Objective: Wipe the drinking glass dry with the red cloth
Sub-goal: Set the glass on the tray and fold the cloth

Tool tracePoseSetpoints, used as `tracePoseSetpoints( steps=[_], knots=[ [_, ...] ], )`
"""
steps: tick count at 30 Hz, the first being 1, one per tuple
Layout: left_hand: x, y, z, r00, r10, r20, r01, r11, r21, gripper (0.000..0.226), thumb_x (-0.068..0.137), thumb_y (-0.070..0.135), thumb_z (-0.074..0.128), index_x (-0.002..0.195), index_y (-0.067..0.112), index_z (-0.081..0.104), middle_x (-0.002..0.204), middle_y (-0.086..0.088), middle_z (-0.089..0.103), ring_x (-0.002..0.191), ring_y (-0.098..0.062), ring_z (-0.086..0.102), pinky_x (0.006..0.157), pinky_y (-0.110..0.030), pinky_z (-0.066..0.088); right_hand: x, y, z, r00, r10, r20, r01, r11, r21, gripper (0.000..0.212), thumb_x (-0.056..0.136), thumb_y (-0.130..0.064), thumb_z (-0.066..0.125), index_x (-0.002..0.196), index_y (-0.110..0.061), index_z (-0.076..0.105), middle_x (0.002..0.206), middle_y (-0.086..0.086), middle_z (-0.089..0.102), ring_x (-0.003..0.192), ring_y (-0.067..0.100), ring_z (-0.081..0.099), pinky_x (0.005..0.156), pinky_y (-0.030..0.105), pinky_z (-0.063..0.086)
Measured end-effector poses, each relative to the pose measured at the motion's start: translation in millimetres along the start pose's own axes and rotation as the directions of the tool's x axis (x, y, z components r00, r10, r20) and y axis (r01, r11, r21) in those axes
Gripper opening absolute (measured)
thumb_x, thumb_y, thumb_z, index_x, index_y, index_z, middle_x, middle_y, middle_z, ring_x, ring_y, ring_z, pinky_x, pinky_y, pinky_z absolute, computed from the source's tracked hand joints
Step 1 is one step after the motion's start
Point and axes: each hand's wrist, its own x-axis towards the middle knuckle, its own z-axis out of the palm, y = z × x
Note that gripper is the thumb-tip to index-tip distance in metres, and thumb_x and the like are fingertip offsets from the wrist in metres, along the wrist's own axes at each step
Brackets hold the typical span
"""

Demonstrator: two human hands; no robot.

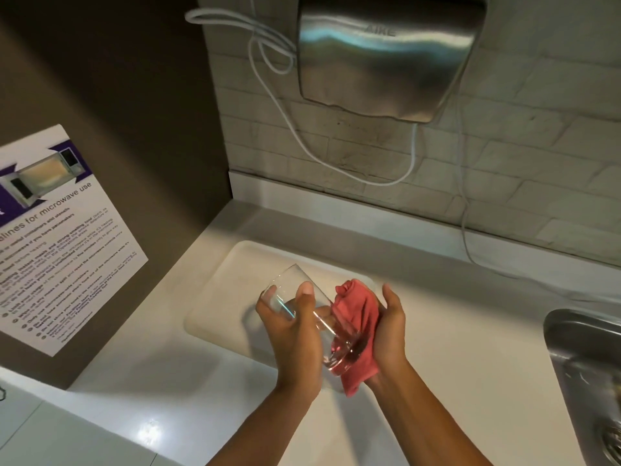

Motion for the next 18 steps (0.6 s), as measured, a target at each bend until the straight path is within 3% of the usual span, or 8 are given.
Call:
tracePoseSetpoints(
  steps=[3,5,8,10,14,18],
  knots=[
    [-1,5,-8,0.984,0.129,0.120,-0.141,0.985,0.095,0.058,0.072,0.059,0.075,0.123,0.049,0.048,0.114,0.003,0.072,0.092,-0.008,0.078,0.063,-0.022,0.062,-3,-3,-7,0.992,0.097,0.079,-0.097,0.995,-0.004,0.056,0.088,-0.056,0.059,0.088,-0.003,0.078,0.083,0.020,0.071,0.074,0.035,0.069,0.074,0.042,0.059],
    [2,6,-12,0.968,0.166,0.188,-0.190,0.975,0.117,0.064,0.074,0.057,0.076,0.129,0.048,0.045,0.109,0.017,0.074,0.093,-0.007,0.078,0.067,-0.023,0.063,-2,-8,-7,0.989,0.084,0.118,-0.083,0.996,-0.017,0.037,0.087,-0.042,0.066,0.089,-0.005,0.075,0.080,0.018,0.071,0.071,0.033,0.068,0.072,0.040,0.058],
    [16,7,-14,0.966,0.147,0.212,-0.173,0.979,0.108,0.078,0.076,0.048,0.082,0.141,0.036,0.041,0.113,0.012,0.076,0.098,-0.012,0.078,0.074,-0.025,0.064,-1,-19,-3,0.982,0.090,0.164,-0.081,0.995,-0.057,0.022,0.084,-0.025,0.068,0.096,-0.007,0.071,0.076,0.015,0.071,0.063,0.031,0.068,0.066,0.039,0.057],
    [31,6,-14,0.957,0.184,0.222,-0.219,0.965,0.145,0.071,0.078,0.038,0.085,0.137,0.030,0.047,0.109,0.005,0.076,0.097,-0.008,0.076,0.079,-0.021,0.061,0,-27,-3,0.974,0.126,0.187,-0.099,0.984,-0.147,0.029,0.083,-0.023,0.062,0.105,-0.005,0.064,0.070,0.017,0.069,0.052,0.035,0.064,0.057,0.040,0.053],
    [58,-6,-10,0.930,0.228,0.289,-0.327,0.873,0.362,0.068,0.076,0.036,0.090,0.130,0.034,0.049,0.118,-0.002,0.068,0.115,-0.015,0.064,0.097,-0.029,0.053,3,-38,-6,0.964,0.180,0.194,-0.128,0.959,-0.253,0.051,0.078,-0.015,0.049,0.128,-0.003,0.051,0.065,0.023,0.066,0.049,0.037,0.061,0.057,0.042,0.049],
    [78,-25,-15,0.911,0.196,0.363,-0.355,0.820,0.448,0.078,0.075,0.029,0.096,0.134,0.034,0.044,0.128,-0.006,0.064,0.122,-0.024,0.060,0.101,-0.035,0.053,2,-39,-8,0.956,0.221,0.191,-0.186,0.965,-0.185,0.063,0.065,-0.018,0.053,0.125,-0.001,0.052,0.067,0.024,0.066,0.051,0.037,0.061,0.056,0.039,0.050]
  ],
)
